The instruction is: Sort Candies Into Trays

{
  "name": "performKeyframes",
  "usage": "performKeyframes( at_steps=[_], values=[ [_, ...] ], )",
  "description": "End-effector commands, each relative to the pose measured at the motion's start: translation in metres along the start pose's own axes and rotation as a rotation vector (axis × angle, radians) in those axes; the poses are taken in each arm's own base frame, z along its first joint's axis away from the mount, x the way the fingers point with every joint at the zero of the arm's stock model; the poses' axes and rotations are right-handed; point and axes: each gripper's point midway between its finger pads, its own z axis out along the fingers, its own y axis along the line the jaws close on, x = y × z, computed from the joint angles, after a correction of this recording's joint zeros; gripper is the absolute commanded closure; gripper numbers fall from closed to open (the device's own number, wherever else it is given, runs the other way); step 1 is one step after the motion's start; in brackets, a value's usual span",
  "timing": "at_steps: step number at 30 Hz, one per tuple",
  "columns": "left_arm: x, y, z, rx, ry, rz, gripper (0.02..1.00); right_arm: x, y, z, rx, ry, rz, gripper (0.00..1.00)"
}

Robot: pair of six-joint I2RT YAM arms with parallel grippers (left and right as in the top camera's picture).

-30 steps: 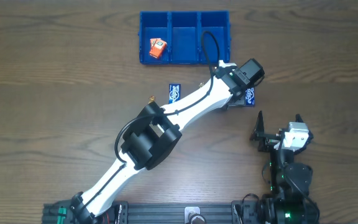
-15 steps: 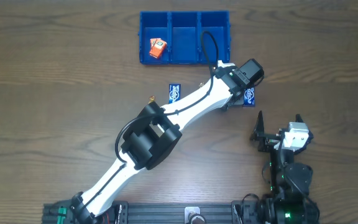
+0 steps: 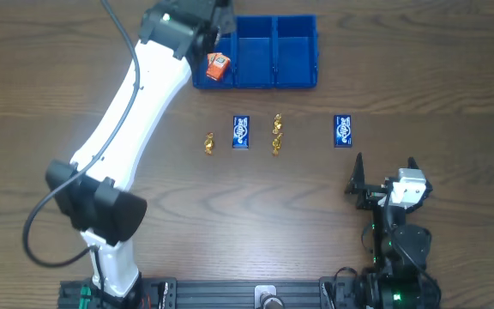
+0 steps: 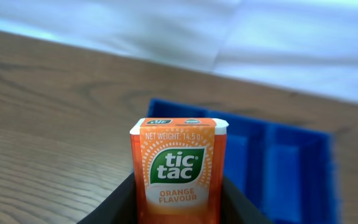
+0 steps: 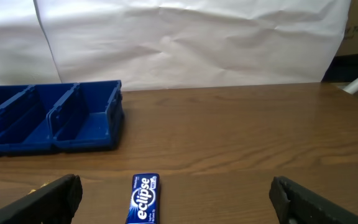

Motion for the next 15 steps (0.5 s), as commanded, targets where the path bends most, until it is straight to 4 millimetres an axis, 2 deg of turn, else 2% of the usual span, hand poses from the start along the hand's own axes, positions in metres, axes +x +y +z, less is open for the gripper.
performKeyframes(
  at_steps=[1,7,15],
  values=[
    [0.028,0.003,0.043,0.033,0.118,0.091,0.768,0.0,-0.001,0.0,0.005,-0.002,0.003,0.001],
    [0.057,0.007,0.088,0.034,0.206,0.126,0.766,0.0,-0.001,0.0,0.005,-0.002,0.003,0.001],
    [0.069,0.007,0.093,0.045,0.242,0.145,0.757,0.0,-0.001,0.0,0.005,-0.002,0.003,0.001]
  ],
)
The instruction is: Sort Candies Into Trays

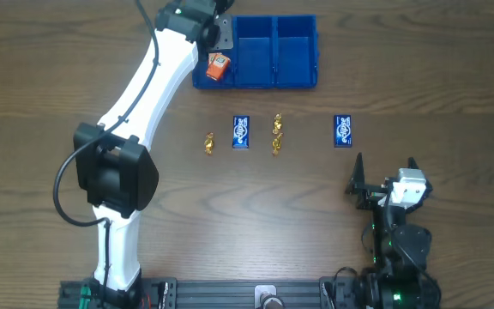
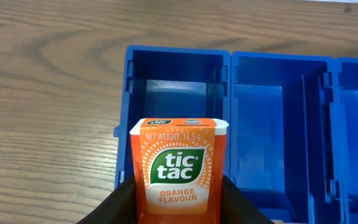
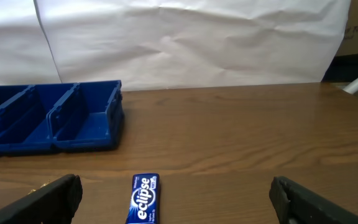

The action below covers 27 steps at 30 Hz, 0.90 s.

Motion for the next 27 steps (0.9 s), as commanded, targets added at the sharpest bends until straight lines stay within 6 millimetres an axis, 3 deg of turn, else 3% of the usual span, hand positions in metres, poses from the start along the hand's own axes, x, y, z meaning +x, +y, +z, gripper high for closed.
performKeyframes(
  at_steps=[1,5,10,13,15,18,21,23,25,27],
  values=[
    [0.015,0.005,0.013,-0.003,0.047,0.027,0.755,0.0,-0.001,0.0,0.005,-0.002,0.003,0.001],
    [0.027,0.01,0.025,0.005,0.075,0.018,0.755,0.0,-0.001,0.0,0.005,-0.003,0.003,0.001],
    [0.026,0.01,0.027,0.011,0.071,0.016,0.748,0.0,-0.001,0.0,0.005,-0.002,0.003,0.001],
    [0.025,0.008,0.027,0.02,0.067,0.015,0.687,0.0,-0.001,0.0,0.005,-0.003,0.003,0.001],
    [0.024,0.009,0.027,0.02,0.066,0.015,0.566,0.0,-0.001,0.0,0.005,-0.002,0.003,0.001],
    [0.014,0.008,0.027,0.031,0.028,0.003,0.161,0.0,-0.001,0.0,0.005,-0.002,0.003,0.001],
    [-0.008,0.009,-0.001,0.041,-0.048,-0.011,0.154,0.0,-0.001,0.0,0.005,-0.003,0.003,0.001],
    [-0.032,0.015,-0.043,0.034,-0.142,-0.028,0.159,0.0,-0.001,0.0,0.005,-0.002,0.003,0.001],
    [-0.058,0.026,-0.099,0.025,-0.262,-0.042,0.161,0.0,-0.001,0.0,0.005,-0.002,0.003,0.001],
    [-0.079,0.042,-0.17,0.034,-0.424,-0.046,0.165,0.0,-0.001,0.0,0.005,-0.002,0.003,0.001]
  ],
)
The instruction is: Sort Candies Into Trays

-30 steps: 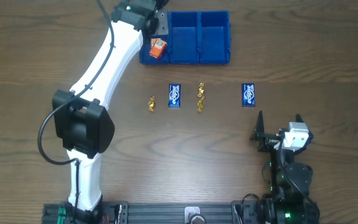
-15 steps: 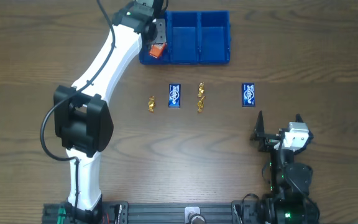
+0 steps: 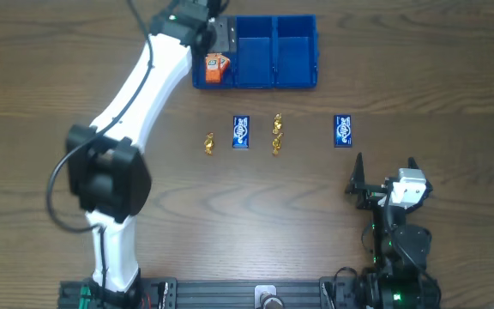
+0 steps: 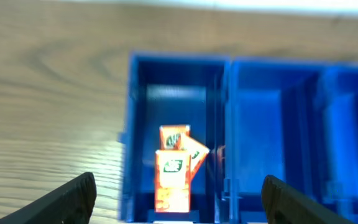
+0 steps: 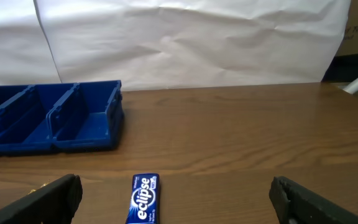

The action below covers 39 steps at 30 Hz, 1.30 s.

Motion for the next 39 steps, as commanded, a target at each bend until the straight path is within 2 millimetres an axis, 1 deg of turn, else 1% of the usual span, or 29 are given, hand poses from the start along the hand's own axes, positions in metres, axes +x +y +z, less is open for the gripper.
performKeyframes(
  at_steps=[1,3,4,5,7,11,13,15,17,18,20,22,27,29,35,36,38,39],
  values=[
    [-0.086,0.032,-0.175,0.009,-0.418,-0.032,0.165,0.0,-0.001,0.0,0.005,-0.002,0.003,0.001],
    [-0.09,0.045,-0.217,0.027,-0.536,-0.034,0.167,0.0,-0.001,0.0,0.005,-0.002,0.003,0.001],
    [-0.089,0.051,-0.232,0.03,-0.581,-0.031,0.169,0.0,-0.001,0.0,0.005,-0.002,0.003,0.001],
    [-0.083,0.059,-0.247,0.031,-0.63,-0.031,0.176,0.0,-0.001,0.0,0.005,-0.002,0.003,0.001],
    [-0.067,0.081,-0.267,0.016,-0.693,-0.031,0.176,0.0,-0.001,0.0,0.005,-0.002,0.003,0.001],
    [-0.033,0.115,-0.28,-0.025,-0.746,-0.004,0.178,0.0,-0.001,0.0,0.005,-0.002,0.003,0.001],
    [-0.016,0.128,-0.283,-0.047,-0.757,0.009,0.176,0.0,-0.001,0.0,0.005,-0.002,0.003,0.001],
    [0.006,0.142,-0.285,-0.052,-0.771,0.013,0.176,0.0,-0.001,0.0,0.005,-0.002,0.003,0.001],
    [0.019,0.15,-0.289,-0.046,-0.802,0.012,0.178,0.0,-0.001,0.0,0.005,-0.002,0.003,0.001],
    [0.03,0.154,-0.293,-0.037,-0.832,0.013,0.178,0.0,-0.001,0.0,0.005,-0.002,0.003,0.001],
    [0.043,0.158,-0.297,-0.026,-0.875,0.013,0.174,0.0,-0.001,0.0,0.005,-0.002,0.003,0.001],
    [0.061,0.16,-0.298,-0.014,-0.906,0.017,0.169,0.0,-0.001,0.0,0.005,-0.002,0.003,0.001],
    [0.102,0.164,-0.29,0.008,-0.979,0.028,0.163,0.0,-0.001,0.0,0.005,-0.002,0.003,0.001],
    [0.112,0.166,-0.287,0.013,-1.005,0.031,0.159,0.0,-0.001,0.0,0.005,-0.002,0.003,0.001],
    [0.151,0.168,-0.259,0.025,-1.005,0.039,0.13,0.0,-0.001,0.0,0.005,-0.002,0.003,0.001],
    [0.157,0.168,-0.253,0.026,-1.004,0.04,0.077,0.0,-0.001,0.0,0.005,-0.002,0.003,0.001],
    [0.167,0.168,-0.244,0.034,-1.007,0.044,0.018,0.0,-0.001,0.0,0.005,-0.002,0.003,0.001],
    [0.171,0.168,-0.24,0.039,-1.009,0.046,0.018,0.001,-0.001,0.0,0.005,-0.002,0.003,0.001]
  ],
)
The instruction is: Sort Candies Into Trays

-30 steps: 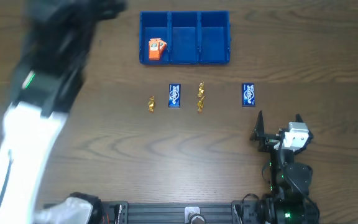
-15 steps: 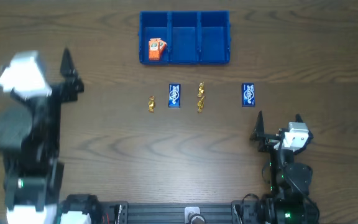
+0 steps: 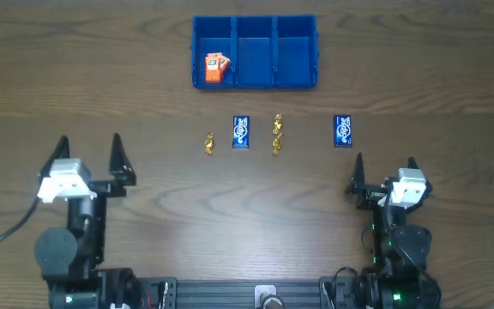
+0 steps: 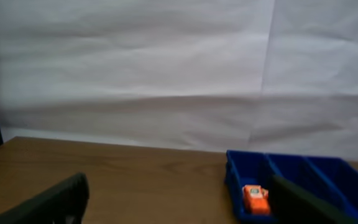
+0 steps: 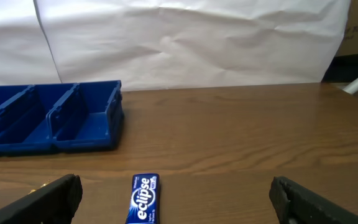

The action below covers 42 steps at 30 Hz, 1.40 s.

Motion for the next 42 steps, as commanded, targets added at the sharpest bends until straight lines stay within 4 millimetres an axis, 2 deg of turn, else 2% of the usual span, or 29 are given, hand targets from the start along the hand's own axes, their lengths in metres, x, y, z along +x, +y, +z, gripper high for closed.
performKeyframes(
  at_steps=[1,6,9,13,42],
  values=[
    [0.026,-0.005,-0.008,0.042,-0.017,0.016,0.018,0.0,-0.001,0.0,0.005,-0.002,0.003,0.001],
    [0.061,-0.022,-0.011,0.157,0.003,0.016,0.018,0.0,-0.001,0.0,0.006,-0.003,0.003,0.001],
    [0.083,-0.022,-0.012,0.162,0.097,0.007,0.02,0.0,-0.001,0.0,0.005,-0.002,0.003,0.001],
    [0.124,-0.02,-0.02,0.153,0.266,-0.011,0.02,0.0,-0.001,0.0,0.006,-0.002,0.003,0.001],
    [0.123,-0.02,-0.019,0.152,0.264,-0.014,0.02,0.0,-0.001,0.0,0.006,-0.002,0.003,0.001]
  ],
)
